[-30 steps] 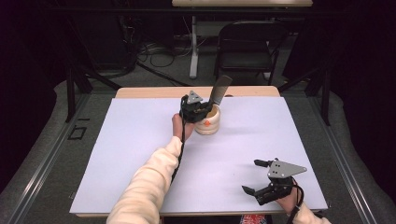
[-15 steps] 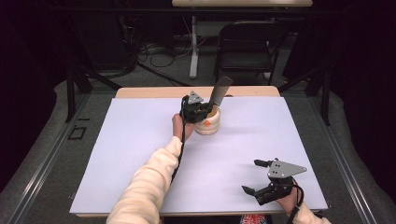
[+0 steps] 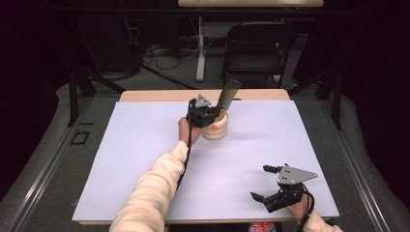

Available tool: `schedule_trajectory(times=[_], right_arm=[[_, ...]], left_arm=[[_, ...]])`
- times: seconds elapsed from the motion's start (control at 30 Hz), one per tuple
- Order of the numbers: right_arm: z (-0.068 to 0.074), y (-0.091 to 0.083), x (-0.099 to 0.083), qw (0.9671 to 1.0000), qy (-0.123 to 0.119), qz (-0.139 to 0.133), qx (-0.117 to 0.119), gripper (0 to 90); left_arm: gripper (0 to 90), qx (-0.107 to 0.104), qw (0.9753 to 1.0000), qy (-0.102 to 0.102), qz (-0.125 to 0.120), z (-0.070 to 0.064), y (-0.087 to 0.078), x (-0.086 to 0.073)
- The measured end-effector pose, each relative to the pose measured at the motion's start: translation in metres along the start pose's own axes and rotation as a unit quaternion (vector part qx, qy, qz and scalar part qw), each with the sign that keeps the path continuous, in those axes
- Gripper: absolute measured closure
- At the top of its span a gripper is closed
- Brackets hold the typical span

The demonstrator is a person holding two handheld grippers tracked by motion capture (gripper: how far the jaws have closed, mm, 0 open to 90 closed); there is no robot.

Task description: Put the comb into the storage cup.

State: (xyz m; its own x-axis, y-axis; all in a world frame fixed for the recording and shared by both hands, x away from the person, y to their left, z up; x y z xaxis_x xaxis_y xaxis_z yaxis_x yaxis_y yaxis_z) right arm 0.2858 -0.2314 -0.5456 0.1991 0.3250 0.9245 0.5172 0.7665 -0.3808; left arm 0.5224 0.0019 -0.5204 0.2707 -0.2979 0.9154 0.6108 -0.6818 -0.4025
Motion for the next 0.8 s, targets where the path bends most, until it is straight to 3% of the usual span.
schedule_trajectory(times=[0.23, 0.63, 0.8], right_arm=[[0.000, 0.000, 0.000, 1.0000, 0.001, 0.000, 0.000, 0.2], [0.000, 0.000, 0.000, 1.0000, 0.000, 0.000, 0.000, 0.2], [0.000, 0.000, 0.000, 1.0000, 0.000, 0.000, -0.001, 0.2]], left_arm=[[70.4, -0.001, 1.0000, -0.001, 0.003, 0.000, -0.002, 0.000], [38.4, -0.014, 0.9995, -0.030, -0.003, 0.007, -0.016, 0.002], [26.2, -0.019, 0.9996, -0.020, 0.006, 0.007, -0.026, 0.007]])
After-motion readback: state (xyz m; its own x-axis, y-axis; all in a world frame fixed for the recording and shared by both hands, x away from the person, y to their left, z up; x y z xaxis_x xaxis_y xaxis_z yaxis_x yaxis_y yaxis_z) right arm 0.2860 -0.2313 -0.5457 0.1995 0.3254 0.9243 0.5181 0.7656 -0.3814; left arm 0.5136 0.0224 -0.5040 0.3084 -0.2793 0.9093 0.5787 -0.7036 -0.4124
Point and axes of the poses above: each handheld gripper's, and its own axes: y roughly forward along the jaws, x roughly out of its top, z roughly to its left, the point moved 4 cm from there along y, roughly forward along the jaws, and after that the axes turned 4 degrees about -z, right-handed, at the moved point
